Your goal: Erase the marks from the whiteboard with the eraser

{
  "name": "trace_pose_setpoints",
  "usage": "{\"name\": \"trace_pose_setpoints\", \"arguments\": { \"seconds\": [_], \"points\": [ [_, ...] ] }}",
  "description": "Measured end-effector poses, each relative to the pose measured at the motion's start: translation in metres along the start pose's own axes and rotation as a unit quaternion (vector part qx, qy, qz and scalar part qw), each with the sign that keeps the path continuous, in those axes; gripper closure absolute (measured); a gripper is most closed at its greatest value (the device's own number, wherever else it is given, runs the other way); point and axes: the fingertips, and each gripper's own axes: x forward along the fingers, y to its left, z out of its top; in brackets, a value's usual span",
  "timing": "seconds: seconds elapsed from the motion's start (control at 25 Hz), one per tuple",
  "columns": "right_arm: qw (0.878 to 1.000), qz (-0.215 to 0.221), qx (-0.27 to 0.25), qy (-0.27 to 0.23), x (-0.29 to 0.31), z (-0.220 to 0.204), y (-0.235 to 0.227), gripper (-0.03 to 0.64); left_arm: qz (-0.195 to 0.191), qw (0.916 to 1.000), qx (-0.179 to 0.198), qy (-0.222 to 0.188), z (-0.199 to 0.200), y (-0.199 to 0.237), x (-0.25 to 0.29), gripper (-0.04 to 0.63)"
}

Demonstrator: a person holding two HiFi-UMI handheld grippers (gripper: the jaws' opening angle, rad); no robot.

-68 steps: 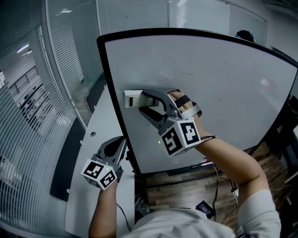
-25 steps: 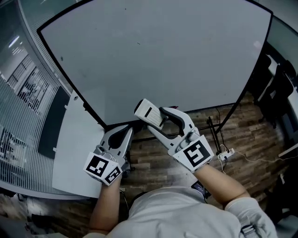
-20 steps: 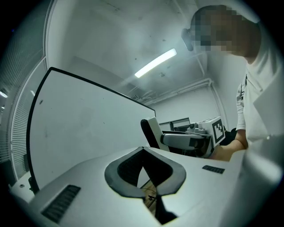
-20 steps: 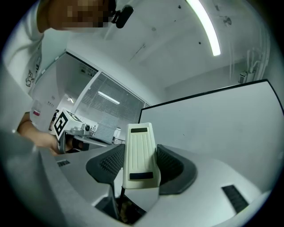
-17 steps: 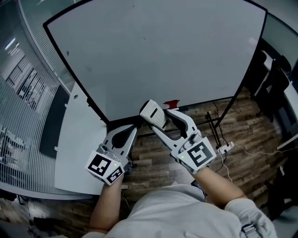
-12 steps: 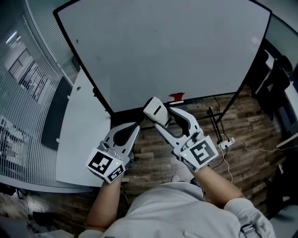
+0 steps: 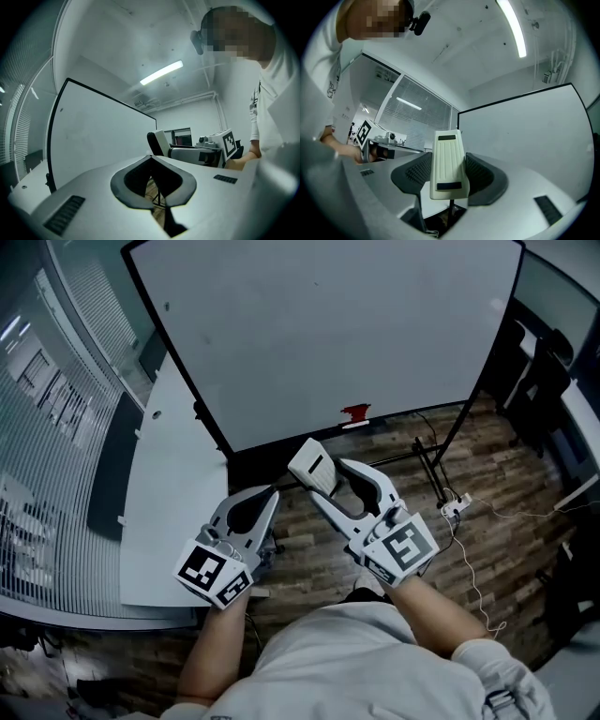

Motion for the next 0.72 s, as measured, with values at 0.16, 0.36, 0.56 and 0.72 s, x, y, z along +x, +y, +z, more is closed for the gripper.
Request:
{"name": "trace_pose_setpoints", "arguments": {
  "seconds": [0.16, 0.36, 0.56, 0.72],
  "points": [
    [1.000, -0.006, -0.005, 0.018, -0.007, -0.009, 0.014, 0.379, -0.004, 0.9999, -0.012, 0.003, -0.007, -0.003, -0.015, 0.589],
    [1.000, -0.013, -0.007, 0.018, -0.010, -0.005, 0.026, 0.379, -0.007, 0.9999, -0.011, -0.006, -0.002, -0.006, -0.029, 0.589],
    [1.000, -0.014, -0.014, 0.013, -0.017, 0.004, 0.038, 0.379, -0.008, 0.9998, -0.004, -0.015, 0.007, -0.014, -0.040, 0.589],
    [1.000, -0.014, -0.016, 0.013, -0.017, 0.005, 0.044, 0.379, -0.010, 0.9998, -0.007, -0.017, 0.007, -0.014, -0.046, 0.589]
  ]
}}
